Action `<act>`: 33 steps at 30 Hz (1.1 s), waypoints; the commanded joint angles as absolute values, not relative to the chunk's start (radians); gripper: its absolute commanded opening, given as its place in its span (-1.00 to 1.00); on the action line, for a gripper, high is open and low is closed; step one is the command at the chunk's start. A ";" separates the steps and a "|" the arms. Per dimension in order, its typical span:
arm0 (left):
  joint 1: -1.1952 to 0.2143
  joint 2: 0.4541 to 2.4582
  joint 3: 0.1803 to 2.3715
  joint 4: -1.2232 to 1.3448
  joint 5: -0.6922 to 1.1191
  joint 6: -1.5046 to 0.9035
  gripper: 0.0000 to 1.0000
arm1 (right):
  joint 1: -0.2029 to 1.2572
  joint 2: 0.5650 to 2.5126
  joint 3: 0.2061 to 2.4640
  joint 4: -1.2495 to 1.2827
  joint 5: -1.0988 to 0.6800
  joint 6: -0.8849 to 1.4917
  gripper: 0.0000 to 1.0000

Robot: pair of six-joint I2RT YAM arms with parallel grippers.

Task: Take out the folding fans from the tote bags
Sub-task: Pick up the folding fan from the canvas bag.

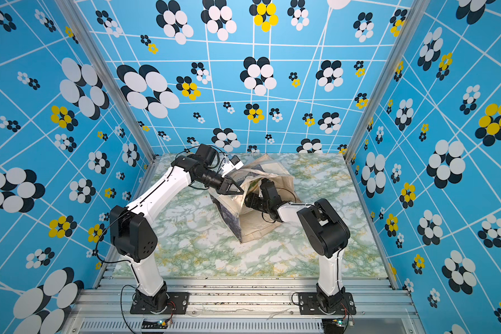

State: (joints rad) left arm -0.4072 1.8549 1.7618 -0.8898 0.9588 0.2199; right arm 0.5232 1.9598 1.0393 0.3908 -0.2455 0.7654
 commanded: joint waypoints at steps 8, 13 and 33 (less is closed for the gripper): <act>-0.413 1.845 1.763 -0.865 0.986 0.196 -1.00 | 0.496 2.062 1.147 0.443 -0.269 0.856 0.15; -0.415 1.847 1.765 -0.864 0.985 0.195 -1.00 | 0.496 2.096 1.167 0.416 -0.254 0.871 0.06; -0.420 1.841 1.750 -0.845 0.998 0.183 -1.00 | 0.495 2.200 1.179 0.437 -0.222 0.925 -0.28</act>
State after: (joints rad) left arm -0.4141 1.8549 1.7603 -0.8597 0.9623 0.1898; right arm 0.4976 2.1433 1.1751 0.4755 -0.2455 0.9081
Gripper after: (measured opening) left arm 0.078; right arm 0.367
